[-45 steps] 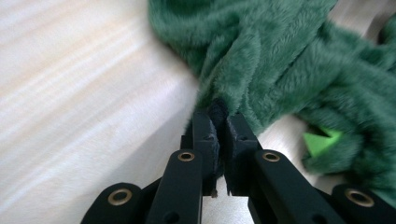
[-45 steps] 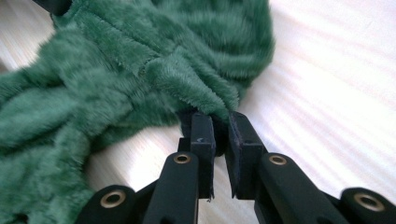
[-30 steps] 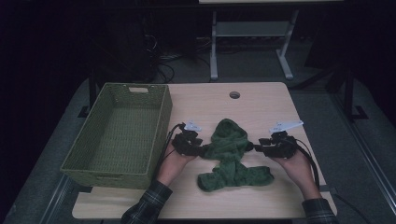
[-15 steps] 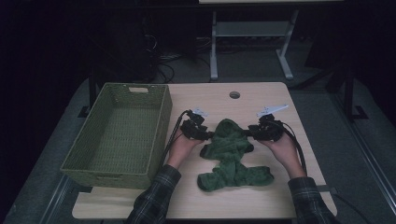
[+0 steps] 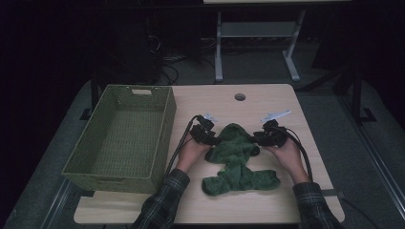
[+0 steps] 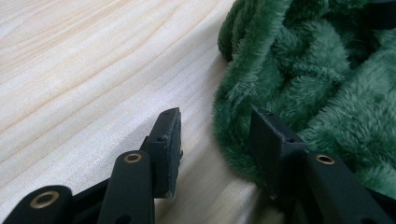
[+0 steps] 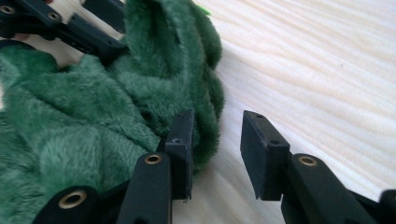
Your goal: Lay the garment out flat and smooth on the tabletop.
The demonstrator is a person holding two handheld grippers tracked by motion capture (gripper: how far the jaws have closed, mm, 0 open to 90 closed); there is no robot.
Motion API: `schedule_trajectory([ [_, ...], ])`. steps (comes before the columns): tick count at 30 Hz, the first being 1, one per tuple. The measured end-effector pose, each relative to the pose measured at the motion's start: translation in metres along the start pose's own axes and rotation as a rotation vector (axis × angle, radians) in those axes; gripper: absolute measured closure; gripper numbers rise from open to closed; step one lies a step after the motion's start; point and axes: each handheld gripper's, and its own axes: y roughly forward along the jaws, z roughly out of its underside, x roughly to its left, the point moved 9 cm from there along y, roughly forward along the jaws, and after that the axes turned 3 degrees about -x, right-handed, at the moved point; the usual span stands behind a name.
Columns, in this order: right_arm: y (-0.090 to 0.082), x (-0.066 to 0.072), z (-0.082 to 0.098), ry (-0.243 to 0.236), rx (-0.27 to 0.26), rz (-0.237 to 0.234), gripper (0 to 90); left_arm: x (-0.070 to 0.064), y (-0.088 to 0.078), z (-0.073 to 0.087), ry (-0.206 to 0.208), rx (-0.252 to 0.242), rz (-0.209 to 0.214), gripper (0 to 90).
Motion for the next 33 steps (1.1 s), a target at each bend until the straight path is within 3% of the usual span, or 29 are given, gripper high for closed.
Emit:
schedule_trajectory([
  [3,0.003,0.001,-0.001,-0.002,-0.001,-0.007,67.8,-0.001,0.000,0.000,0.029,0.013,-0.014,56.8],
  [5,0.009,0.003,0.003,-0.021,0.023,-0.001,74.7,-0.003,0.000,0.000,0.046,0.013,-0.018,60.5],
  [10,0.012,0.003,0.011,-0.040,0.036,0.017,85.8,-0.009,0.000,0.002,0.066,0.024,0.020,82.8],
  [12,0.012,0.002,0.015,-0.036,0.039,0.017,86.9,-0.009,0.000,0.002,0.068,0.029,0.019,86.9],
  [19,0.005,-0.001,0.014,-0.010,0.004,0.024,87.5,-0.008,-0.007,-0.003,0.058,0.007,0.005,88.4],
  [20,-0.002,-0.002,0.009,-0.013,-0.021,0.027,87.5,-0.008,-0.014,-0.009,0.051,-0.025,-0.009,88.5],
  [25,-0.019,-0.005,-0.001,-0.006,-0.088,0.042,88.2,-0.004,-0.029,-0.020,0.060,-0.077,-0.061,88.8],
  [28,-0.023,-0.009,0.001,0.006,-0.095,0.045,88.6,0.000,-0.037,-0.024,0.048,-0.125,-0.091,89.0],
  [30,-0.022,-0.014,0.004,0.021,-0.089,0.043,88.9,0.002,-0.036,-0.025,0.036,-0.140,-0.089,89.1],
  [33,-0.017,-0.019,0.008,0.048,-0.070,0.046,89.0,0.004,-0.029,-0.022,0.038,-0.128,-0.088,89.2],
])
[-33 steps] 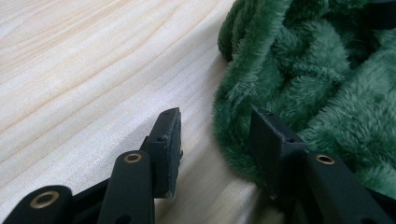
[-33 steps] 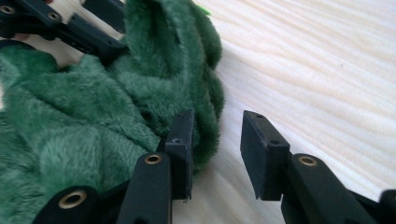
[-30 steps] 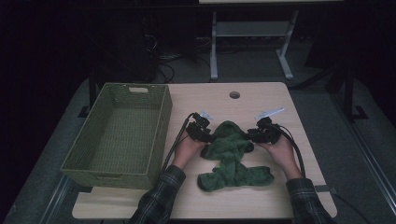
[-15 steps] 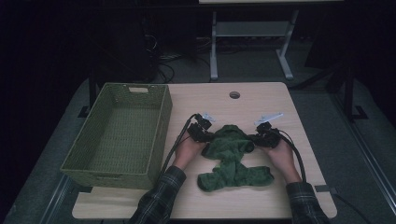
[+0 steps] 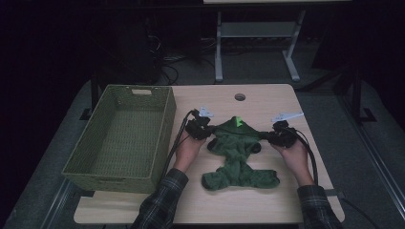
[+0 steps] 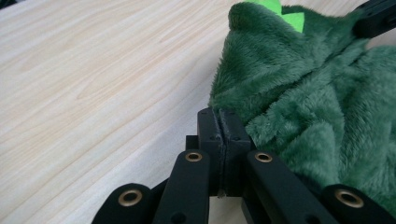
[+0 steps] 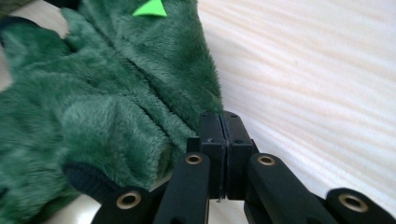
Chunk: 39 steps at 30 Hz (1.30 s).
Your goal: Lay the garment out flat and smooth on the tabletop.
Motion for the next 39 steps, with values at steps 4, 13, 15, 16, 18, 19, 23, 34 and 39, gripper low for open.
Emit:
schedule_trajectory([
  [4,0.015,-0.011,0.007,0.018,0.040,0.035,89.3,0.003,0.017,0.010,-0.013,0.024,0.005,89.2],
  [13,0.025,-0.019,0.011,0.033,0.045,0.061,89.4,0.009,0.036,0.019,0.014,0.039,0.007,88.7],
  [15,0.026,-0.022,0.010,0.021,0.038,0.076,89.4,0.011,0.037,0.017,0.034,0.044,0.000,88.5],
  [16,0.026,-0.023,0.010,0.029,0.035,0.076,89.2,0.010,0.039,0.016,0.024,0.039,0.000,88.3],
  [18,0.027,-0.023,0.009,0.031,0.029,0.072,88.4,0.011,0.040,0.013,0.012,0.035,0.002,86.6],
  [19,0.027,-0.023,0.009,0.044,0.016,0.055,83.8,0.008,0.038,0.009,0.002,0.020,0.012,84.9],
  [23,0.018,-0.024,0.002,0.046,-0.025,0.064,76.5,0.006,0.027,-0.001,-0.007,-0.011,0.023,78.0],
  [34,-0.020,-0.004,-0.017,0.027,-0.042,0.030,68.6,-0.009,-0.021,-0.001,-0.014,-0.010,0.078,58.4],
  [39,-0.027,0.006,-0.018,0.025,-0.050,0.021,67.2,-0.016,-0.036,0.007,-0.020,-0.027,0.087,51.6],
])
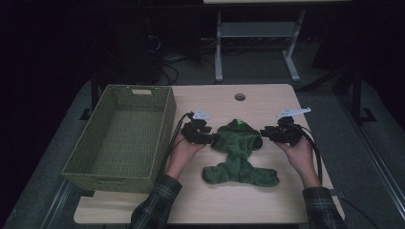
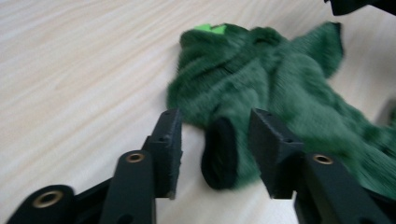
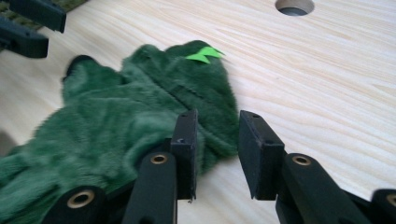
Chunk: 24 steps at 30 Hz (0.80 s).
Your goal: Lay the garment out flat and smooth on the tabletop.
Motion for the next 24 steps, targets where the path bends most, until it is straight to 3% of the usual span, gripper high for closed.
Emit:
schedule_trajectory([
  [2,-0.004,0.008,0.001,-0.005,-0.002,-0.009,65.7,-0.007,-0.005,0.005,0.000,-0.003,0.010,46.6],
  [3,-0.004,0.011,0.002,-0.015,-0.001,-0.013,65.1,-0.014,-0.011,0.011,0.024,0.005,0.005,45.2],
  [10,-0.008,0.030,0.004,-0.044,0.001,-0.044,61.4,-0.036,-0.027,0.028,0.036,-0.020,0.008,33.8],
  [14,-0.011,0.042,0.005,-0.069,-0.013,-0.051,61.1,-0.047,-0.034,0.042,0.064,0.012,0.001,28.5],
  [19,-0.014,0.056,0.012,-0.085,-0.001,-0.068,60.7,-0.065,-0.044,0.065,0.082,0.026,0.006,14.8],
  [24,-0.016,0.070,0.013,-0.101,-0.008,-0.090,61.0,-0.076,-0.048,0.083,0.099,0.029,-0.012,12.7],
])
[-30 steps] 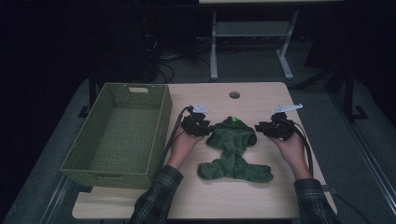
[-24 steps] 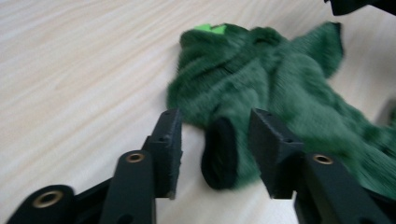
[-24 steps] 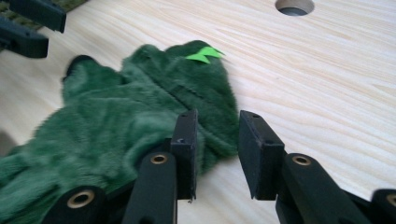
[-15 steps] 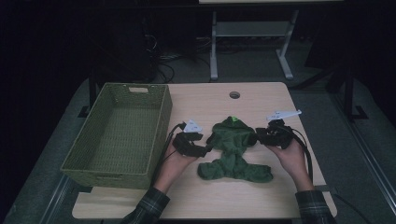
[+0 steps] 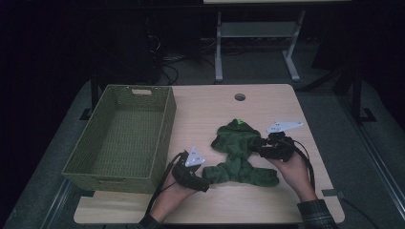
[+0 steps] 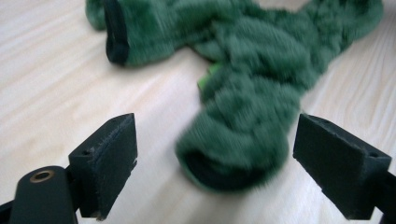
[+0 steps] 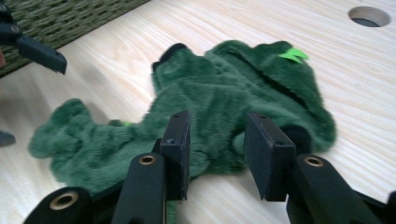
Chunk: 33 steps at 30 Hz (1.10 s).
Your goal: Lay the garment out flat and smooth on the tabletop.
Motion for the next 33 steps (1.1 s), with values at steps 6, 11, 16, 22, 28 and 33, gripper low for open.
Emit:
schedule_trajectory([
  [6,0.002,0.019,0.000,-0.009,-0.004,-0.037,61.2,-0.013,-0.002,0.026,0.030,0.060,0.001,12.7],
  [11,0.006,0.039,0.000,-0.044,-0.001,-0.069,61.2,-0.014,-0.003,0.041,0.033,0.077,-0.024,12.7],
  [16,0.011,0.061,-0.004,-0.066,0.004,-0.108,62.3,-0.013,-0.008,0.048,0.009,0.046,-0.027,12.6],
  [22,0.016,0.080,-0.006,-0.100,0.012,-0.136,65.5,-0.012,-0.011,0.052,0.013,0.030,-0.001,12.6],
  [28,0.023,0.106,-0.009,-0.120,0.013,-0.183,67.9,-0.010,-0.014,0.054,0.033,0.029,0.026,12.8],
  [33,0.036,0.134,-0.008,-0.173,0.029,-0.223,71.2,-0.010,-0.014,0.054,0.034,0.028,0.033,12.9],
])
